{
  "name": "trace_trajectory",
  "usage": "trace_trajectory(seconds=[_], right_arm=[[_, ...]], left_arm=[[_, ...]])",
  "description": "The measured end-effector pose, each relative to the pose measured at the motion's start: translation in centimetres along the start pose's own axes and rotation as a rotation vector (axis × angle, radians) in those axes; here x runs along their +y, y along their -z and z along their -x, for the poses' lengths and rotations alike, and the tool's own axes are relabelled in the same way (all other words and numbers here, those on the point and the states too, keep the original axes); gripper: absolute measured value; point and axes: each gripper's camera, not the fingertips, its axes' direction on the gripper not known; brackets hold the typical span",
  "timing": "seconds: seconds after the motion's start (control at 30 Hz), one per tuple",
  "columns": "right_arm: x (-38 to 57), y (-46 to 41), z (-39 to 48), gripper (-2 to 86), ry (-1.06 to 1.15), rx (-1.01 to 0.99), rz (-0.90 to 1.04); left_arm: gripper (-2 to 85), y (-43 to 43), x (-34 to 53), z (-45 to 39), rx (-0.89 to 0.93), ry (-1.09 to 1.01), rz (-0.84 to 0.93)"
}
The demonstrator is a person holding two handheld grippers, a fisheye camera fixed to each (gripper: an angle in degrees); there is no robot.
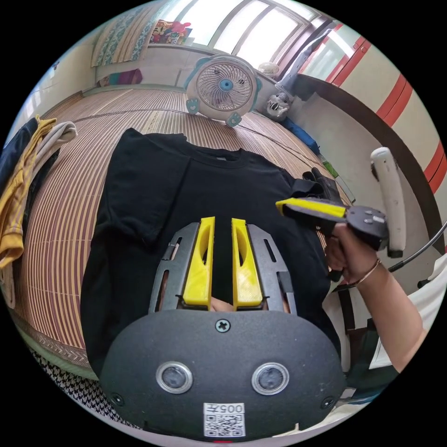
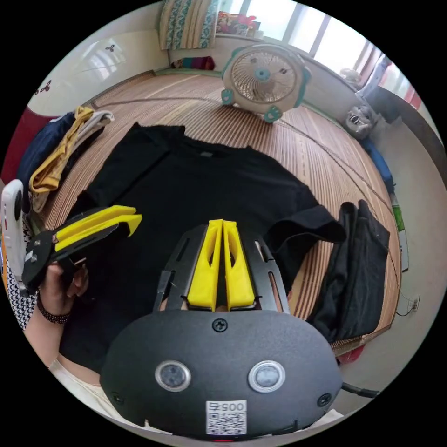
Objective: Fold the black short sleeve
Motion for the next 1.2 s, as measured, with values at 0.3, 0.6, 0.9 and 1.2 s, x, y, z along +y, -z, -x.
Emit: trace_trajectory(seconds=[0.3,0.6,0.9,1.2], right_arm=[[2.4,0.8,-3.6,5.0,-0.073,-0.106,-0.004],[4.4,3.4,-12.3,7.2,-0.361,-0.013,-0.146],[4.3,0.2,-17.4,7.2,-0.576,-0.087,-0.166],[2.8,1.8,-16.0,-0.6,-0.517,-0.011,-0.274]], left_arm=[[6.9,-0.1,-0.5,0.6,0.034,0.006,-0.004],[6.8,0.2,-0.8,1.1,0.051,0.007,-0.010],[6.8,0.4,-1.1,1.6,0.068,0.011,-0.012],[6.8,0.7,-1.2,1.6,0.069,-0.009,-0.009]])
